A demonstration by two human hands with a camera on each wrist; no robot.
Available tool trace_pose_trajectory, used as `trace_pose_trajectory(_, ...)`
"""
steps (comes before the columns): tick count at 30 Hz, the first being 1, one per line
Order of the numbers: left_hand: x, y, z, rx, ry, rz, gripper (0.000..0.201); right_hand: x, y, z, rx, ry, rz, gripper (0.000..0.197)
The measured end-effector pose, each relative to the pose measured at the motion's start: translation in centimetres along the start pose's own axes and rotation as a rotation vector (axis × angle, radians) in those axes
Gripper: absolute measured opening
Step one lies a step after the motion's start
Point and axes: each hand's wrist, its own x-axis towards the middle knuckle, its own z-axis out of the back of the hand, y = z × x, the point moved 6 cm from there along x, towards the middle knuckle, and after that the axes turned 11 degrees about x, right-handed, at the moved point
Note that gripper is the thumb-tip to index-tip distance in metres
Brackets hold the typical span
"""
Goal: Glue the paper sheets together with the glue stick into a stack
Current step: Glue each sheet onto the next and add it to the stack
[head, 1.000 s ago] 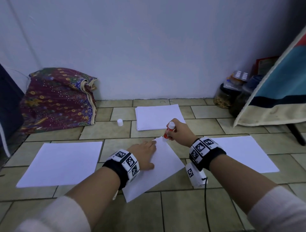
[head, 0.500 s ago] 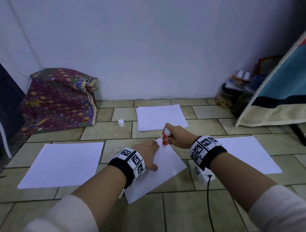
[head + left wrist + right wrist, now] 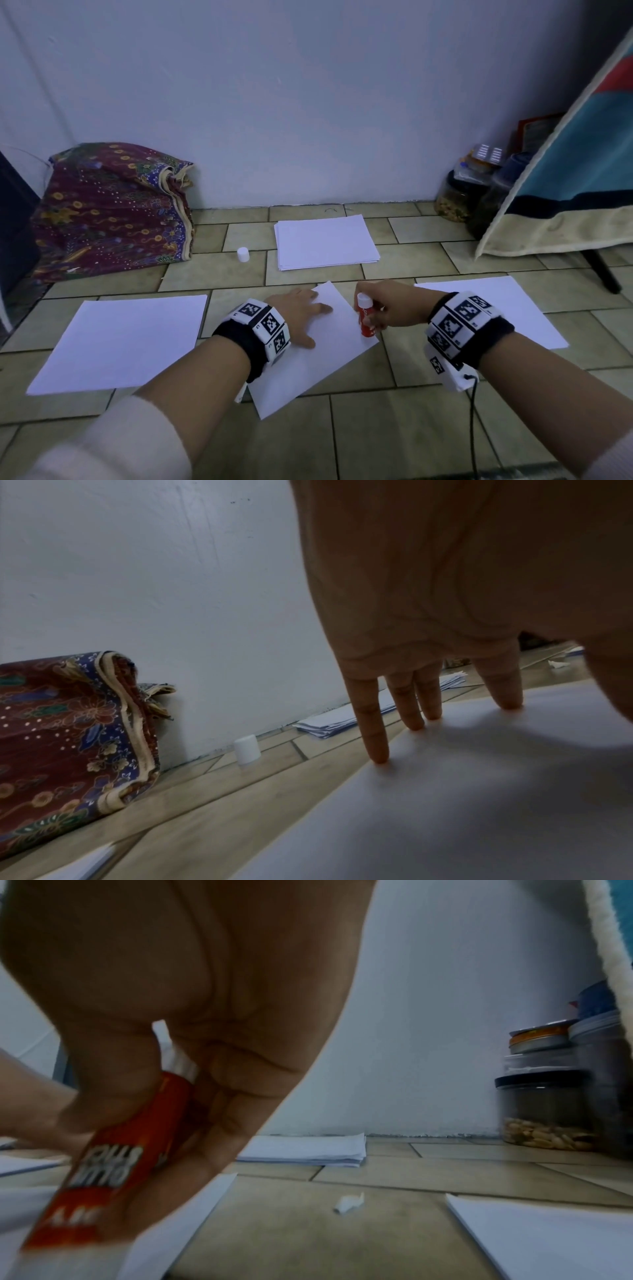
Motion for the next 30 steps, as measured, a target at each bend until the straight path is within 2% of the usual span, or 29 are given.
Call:
trace_pose_trajectory(3,-0.1,0.2,-0.1,0.025,0.009,0.033,0.079,0.2,-0.5,1.6,0.049,-0.041,-0.046,0.014)
trace_pose_trajectory(7,-0.5,0.6,0.1,0.081,-0.071,0.149,0.082,0.6,-1.2,4.6,0.265,-0.296,-0.019,0.014)
trace_pose_trajectory(10,-0.6,0.2,0.1,0.062,-0.153,0.100,0.077,1.2,-1.1,4.8,0.360,-0.374,-0.028,0.017)
trace_pose_trajectory(13,-0.7,-0.1,-0.4,-0.019,-0.081,0.016,0.067,2.0,-0.6,4.5,0.380,-0.425,-0.024,0.015)
trace_pose_trajectory(17,-1.1,0.8,-0.2,0.037,-0.028,0.072,0.071,3.2,-0.1,4.3,0.400,-0.506,-0.016,0.014)
trace_pose_trajectory(20,-1.1,1.5,0.0,0.041,-0.066,0.156,0.072,4.3,0.6,4.1,0.387,-0.540,-0.033,0.017)
trace_pose_trajectory(23,-0.8,1.8,-0.5,-0.050,-0.091,0.206,0.072,5.6,1.5,3.7,0.361,-0.548,-0.051,0.024)
trace_pose_trajectory(27,-0.6,1.9,-0.5,-0.120,-0.087,0.222,0.075,7.4,3.1,2.5,0.353,-0.511,-0.044,0.021)
trace_pose_trajectory(30,-0.5,2.1,-0.6,-0.113,-0.085,0.233,0.076,8.6,4.3,1.3,0.226,-0.422,-0.041,0.023)
